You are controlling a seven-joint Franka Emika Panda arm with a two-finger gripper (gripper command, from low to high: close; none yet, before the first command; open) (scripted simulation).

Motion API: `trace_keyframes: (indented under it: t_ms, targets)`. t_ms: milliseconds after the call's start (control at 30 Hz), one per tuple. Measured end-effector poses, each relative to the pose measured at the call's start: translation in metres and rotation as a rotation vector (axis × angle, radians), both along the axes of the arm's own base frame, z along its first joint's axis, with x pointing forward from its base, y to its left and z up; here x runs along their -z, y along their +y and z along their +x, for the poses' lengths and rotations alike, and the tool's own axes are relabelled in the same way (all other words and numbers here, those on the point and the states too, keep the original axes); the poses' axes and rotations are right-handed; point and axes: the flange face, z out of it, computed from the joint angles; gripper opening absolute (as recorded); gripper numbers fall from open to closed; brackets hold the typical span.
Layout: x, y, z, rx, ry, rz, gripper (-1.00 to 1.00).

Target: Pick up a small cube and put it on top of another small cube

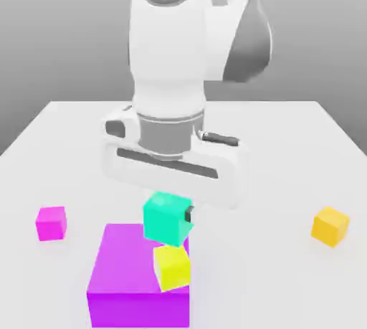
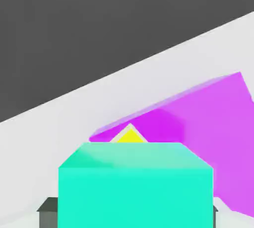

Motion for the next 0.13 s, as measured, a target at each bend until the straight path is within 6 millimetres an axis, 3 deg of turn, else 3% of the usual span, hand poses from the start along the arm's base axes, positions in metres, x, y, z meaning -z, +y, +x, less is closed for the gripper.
trace_keyframes:
  t_ms: [33,133]
  targets:
    - [0.0096,0.0,-0.0007,0.0,0.0,0.0,1.0]
    - [0.0096,-0.0003,-0.0007,0.001,0.0,0.0,1.0]
